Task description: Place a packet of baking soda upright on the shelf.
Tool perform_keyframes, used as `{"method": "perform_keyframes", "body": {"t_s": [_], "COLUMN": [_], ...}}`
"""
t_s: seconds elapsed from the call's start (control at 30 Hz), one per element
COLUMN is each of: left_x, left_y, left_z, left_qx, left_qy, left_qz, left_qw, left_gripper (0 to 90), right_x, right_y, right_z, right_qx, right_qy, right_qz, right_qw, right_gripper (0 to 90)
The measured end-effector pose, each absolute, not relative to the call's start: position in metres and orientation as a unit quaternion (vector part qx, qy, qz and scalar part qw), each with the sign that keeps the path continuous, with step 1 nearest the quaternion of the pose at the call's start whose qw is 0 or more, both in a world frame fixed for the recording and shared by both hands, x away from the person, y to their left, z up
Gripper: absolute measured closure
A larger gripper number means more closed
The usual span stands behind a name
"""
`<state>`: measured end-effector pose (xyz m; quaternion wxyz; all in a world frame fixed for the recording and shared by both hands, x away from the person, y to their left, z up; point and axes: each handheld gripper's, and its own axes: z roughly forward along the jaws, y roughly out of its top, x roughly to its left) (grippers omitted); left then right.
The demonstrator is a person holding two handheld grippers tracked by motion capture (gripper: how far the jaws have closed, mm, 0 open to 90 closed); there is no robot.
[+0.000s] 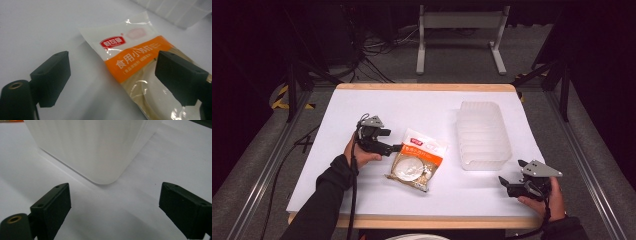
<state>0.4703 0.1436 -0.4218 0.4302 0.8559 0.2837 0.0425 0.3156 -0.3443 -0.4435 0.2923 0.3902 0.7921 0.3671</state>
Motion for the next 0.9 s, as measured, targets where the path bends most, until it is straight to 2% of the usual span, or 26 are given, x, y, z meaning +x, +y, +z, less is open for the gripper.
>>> {"method": "perform_keyframes", "body": {"t_s": [0.27, 0.5, 0.53, 0.9], "left_x": [0.493, 0.504, 0.505, 0.502], "left_y": [0.119, 0.102, 0.098, 0.093], "left_z": [-0.429, -0.438, -0.442, -0.443], "left_qx": [0.856, 0.864, 0.872, 0.873], "left_qy": [0.29, 0.301, 0.303, 0.292], "left_qz": [0.031, 0.025, 0.025, -0.039], "left_qw": [0.427, 0.402, 0.384, 0.388], "left_gripper": [11.4, 11.4, 11.4, 16.5], "right_x": [0.312, 0.309, 0.309, 0.308], "right_y": [-0.349, -0.35, -0.349, -0.349], "right_z": [-0.44, -0.436, -0.436, -0.436], "right_qx": [0.384, 0.382, 0.382, 0.382], "right_qy": [0.776, 0.765, 0.766, 0.769], "right_qz": [0.399, 0.414, 0.412, 0.408], "right_qw": [0.301, 0.312, 0.313, 0.31], "right_gripper": [11.5, 11.6, 11.6, 11.8]}}
